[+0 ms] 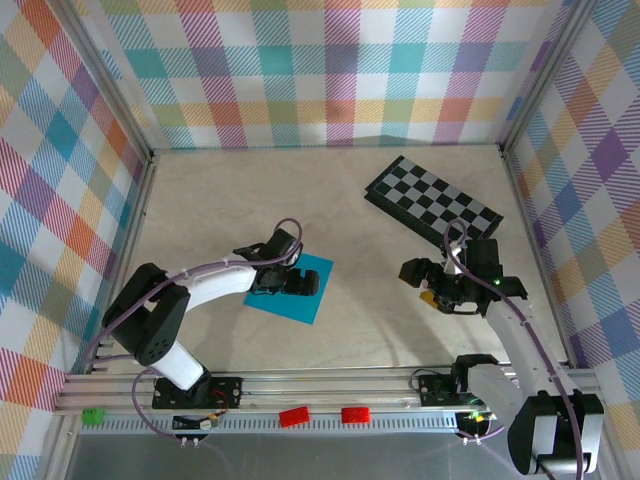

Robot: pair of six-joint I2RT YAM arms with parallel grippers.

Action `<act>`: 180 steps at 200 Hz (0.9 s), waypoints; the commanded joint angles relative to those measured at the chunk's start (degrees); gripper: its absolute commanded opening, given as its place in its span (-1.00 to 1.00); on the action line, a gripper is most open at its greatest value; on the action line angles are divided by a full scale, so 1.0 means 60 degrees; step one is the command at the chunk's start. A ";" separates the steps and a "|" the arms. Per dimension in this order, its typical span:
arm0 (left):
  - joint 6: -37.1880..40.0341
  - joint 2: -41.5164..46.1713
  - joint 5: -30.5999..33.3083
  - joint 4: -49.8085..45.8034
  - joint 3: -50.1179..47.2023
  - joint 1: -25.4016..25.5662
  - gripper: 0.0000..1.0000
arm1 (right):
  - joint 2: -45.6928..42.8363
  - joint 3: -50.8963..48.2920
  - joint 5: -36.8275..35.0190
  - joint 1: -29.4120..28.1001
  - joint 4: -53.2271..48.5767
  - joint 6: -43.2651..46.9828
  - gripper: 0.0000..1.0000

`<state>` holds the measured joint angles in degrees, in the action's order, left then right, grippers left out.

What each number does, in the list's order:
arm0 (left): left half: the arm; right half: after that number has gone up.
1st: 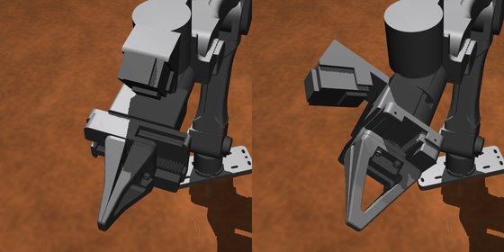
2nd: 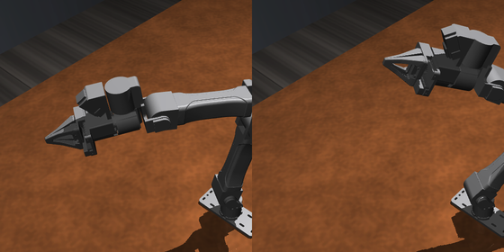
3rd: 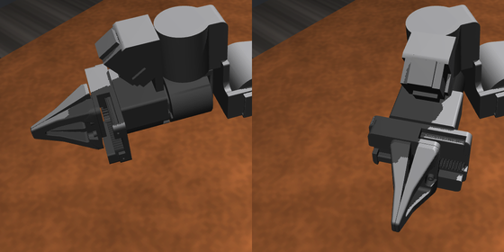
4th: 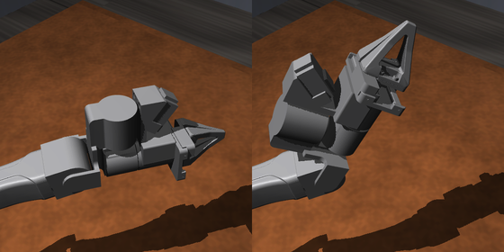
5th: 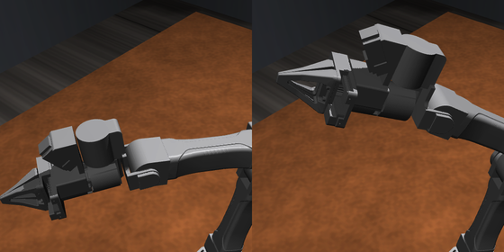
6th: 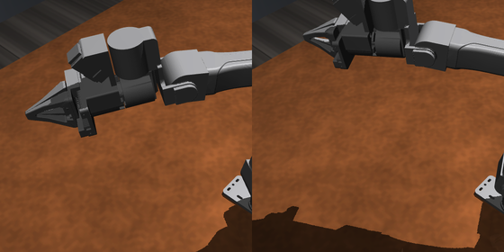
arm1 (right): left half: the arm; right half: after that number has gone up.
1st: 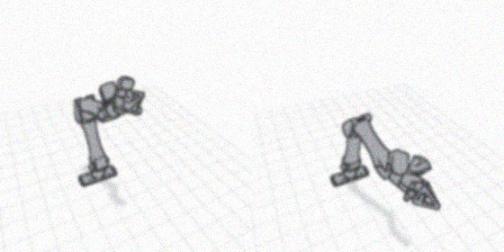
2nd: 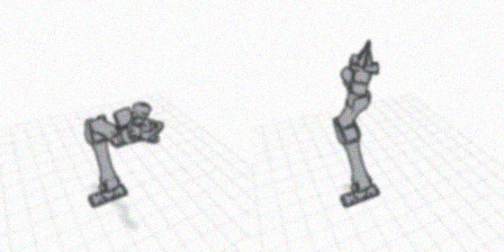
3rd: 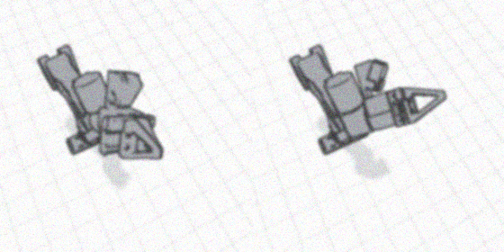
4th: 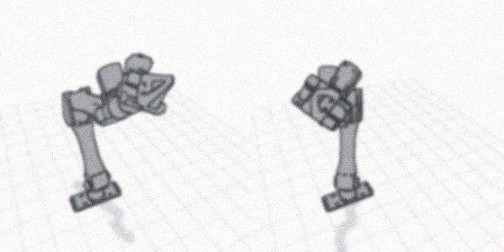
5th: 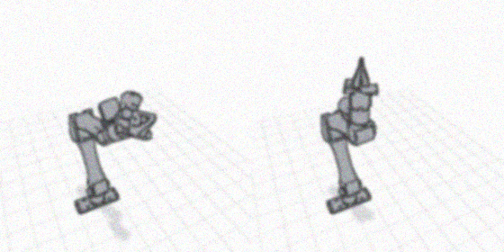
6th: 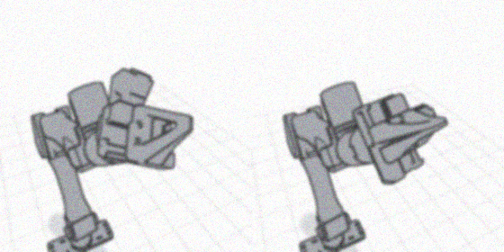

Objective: Fold a paper plane with a square sheet of paper (pick it up from the middle)

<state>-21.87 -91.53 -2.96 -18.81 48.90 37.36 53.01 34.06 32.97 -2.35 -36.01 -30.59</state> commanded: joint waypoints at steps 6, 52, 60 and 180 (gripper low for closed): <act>-0.0500 -0.0141 -0.0429 -0.0137 -0.0234 -0.0046 0.99 | 0.0074 0.0343 -0.0140 -0.0047 0.0020 0.0183 0.97; -0.2473 0.0371 -0.0412 0.0877 -0.1411 0.0204 0.97 | 0.0005 -0.0218 0.0306 -0.0048 0.1230 -0.0079 0.97; -0.2960 0.0485 -0.0472 0.1333 -0.1710 0.0356 0.95 | -0.0028 -0.0462 0.0550 -0.0041 0.1627 -0.0223 0.98; -0.0532 0.1035 0.2218 -0.2757 0.0871 0.1589 0.99 | -0.0672 -0.0542 0.1568 -0.0065 0.1257 -0.0115 1.00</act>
<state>-36.88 -82.50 6.61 -21.19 46.68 46.48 50.17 29.39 37.47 -2.35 -26.65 -32.10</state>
